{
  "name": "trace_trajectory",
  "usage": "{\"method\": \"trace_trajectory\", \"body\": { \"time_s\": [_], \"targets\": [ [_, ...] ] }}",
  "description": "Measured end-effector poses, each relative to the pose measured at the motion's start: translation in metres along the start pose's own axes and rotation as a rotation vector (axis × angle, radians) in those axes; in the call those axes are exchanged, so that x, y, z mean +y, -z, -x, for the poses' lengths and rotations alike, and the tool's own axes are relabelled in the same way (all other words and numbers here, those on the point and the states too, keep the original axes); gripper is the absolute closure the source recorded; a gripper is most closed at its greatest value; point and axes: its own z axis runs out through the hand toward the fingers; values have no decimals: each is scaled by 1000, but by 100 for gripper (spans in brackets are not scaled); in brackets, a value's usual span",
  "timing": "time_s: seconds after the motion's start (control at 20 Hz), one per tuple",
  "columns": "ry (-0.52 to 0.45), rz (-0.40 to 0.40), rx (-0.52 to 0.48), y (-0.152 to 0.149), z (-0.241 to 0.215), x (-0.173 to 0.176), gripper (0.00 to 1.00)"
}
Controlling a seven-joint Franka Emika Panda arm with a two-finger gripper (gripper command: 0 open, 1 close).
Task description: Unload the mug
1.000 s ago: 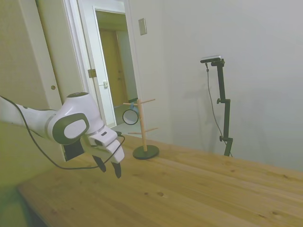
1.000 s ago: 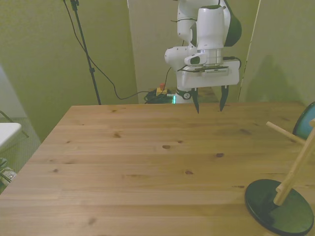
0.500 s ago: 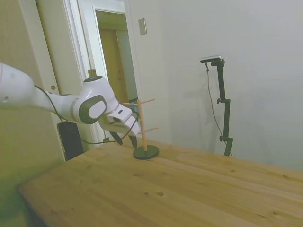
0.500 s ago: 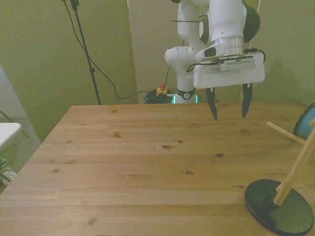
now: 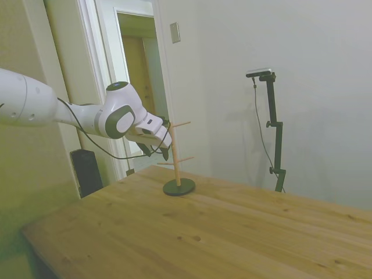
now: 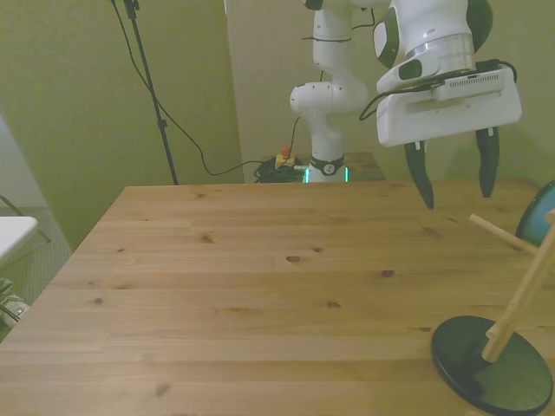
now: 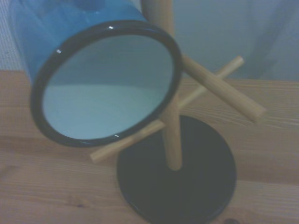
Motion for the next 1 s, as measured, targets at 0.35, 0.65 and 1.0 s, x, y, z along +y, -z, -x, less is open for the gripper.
{"method": "trace_trajectory", "body": {
  "time_s": [0.35, 0.65, 1.0],
  "targets": [
    [28, -119, 28, -13, 22, -28, 0],
    [38, -187, 90, -25, 22, -43, 0],
    [54, -257, 151, -47, 25, -73, 0]
  ]
}}
